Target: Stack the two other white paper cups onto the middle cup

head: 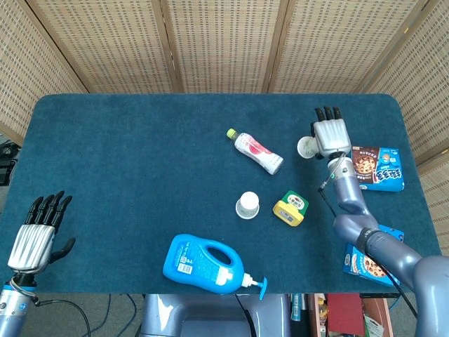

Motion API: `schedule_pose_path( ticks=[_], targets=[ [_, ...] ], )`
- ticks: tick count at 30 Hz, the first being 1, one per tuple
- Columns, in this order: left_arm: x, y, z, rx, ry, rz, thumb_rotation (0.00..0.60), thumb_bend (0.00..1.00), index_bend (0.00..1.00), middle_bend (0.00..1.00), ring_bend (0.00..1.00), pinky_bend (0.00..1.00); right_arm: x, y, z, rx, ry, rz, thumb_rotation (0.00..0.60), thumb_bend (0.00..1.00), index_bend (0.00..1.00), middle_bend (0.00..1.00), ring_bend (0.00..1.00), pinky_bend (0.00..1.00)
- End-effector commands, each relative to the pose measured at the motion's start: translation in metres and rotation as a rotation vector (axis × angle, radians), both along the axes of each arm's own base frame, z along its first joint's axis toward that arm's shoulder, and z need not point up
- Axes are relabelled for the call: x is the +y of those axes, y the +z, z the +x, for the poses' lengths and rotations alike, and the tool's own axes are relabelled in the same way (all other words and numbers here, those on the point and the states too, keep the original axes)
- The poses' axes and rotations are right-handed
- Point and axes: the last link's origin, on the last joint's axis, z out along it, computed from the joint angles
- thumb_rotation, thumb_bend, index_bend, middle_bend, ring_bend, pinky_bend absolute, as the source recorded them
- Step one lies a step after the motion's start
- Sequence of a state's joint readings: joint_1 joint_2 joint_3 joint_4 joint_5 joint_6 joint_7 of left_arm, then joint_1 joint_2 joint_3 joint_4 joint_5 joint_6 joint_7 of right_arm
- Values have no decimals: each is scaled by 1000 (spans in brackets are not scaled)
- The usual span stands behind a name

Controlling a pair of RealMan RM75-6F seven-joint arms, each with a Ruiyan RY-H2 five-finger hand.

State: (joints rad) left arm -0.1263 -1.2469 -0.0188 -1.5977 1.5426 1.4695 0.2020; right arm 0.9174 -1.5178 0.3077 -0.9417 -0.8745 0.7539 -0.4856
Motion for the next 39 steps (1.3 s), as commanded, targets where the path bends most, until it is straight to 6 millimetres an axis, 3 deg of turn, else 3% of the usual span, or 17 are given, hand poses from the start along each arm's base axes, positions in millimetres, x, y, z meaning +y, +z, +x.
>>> schedule_pose_path(
  ticks=[1, 10, 18, 25, 30, 39],
  targets=[
    [0, 0, 0, -4, -2, -5, 600, 315, 0, 0, 0, 0, 31, 35, 10, 62, 74, -43, 600, 157, 516, 170, 0, 105],
    [2, -3, -1, -10, 3, -26, 600, 315, 0, 0, 0, 0, 73, 55, 38, 70, 149, -41, 600, 157, 516, 165, 0, 105],
    [1, -7, 1, -15, -9, -45, 600, 315, 0, 0, 0, 0, 108, 55, 62, 26, 208, -8, 600, 157, 516, 163, 0, 105],
    [0, -8, 1, -20, -13, -51, 600, 315, 0, 0, 0, 0, 133, 48, 76, 3, 250, 37, 600, 157, 516, 161, 0, 105],
    [0, -10, 0, -17, -10, -64, 600, 315, 0, 0, 0, 0, 157, 28, 87, -20, 281, 126, 600, 157, 516, 160, 0, 105],
    [0, -8, 0, -23, -8, -59, 600, 315, 0, 0, 0, 0, 163, 1, 106, -30, 315, 170, 600, 158, 520, 159, 0, 106]
  ],
)
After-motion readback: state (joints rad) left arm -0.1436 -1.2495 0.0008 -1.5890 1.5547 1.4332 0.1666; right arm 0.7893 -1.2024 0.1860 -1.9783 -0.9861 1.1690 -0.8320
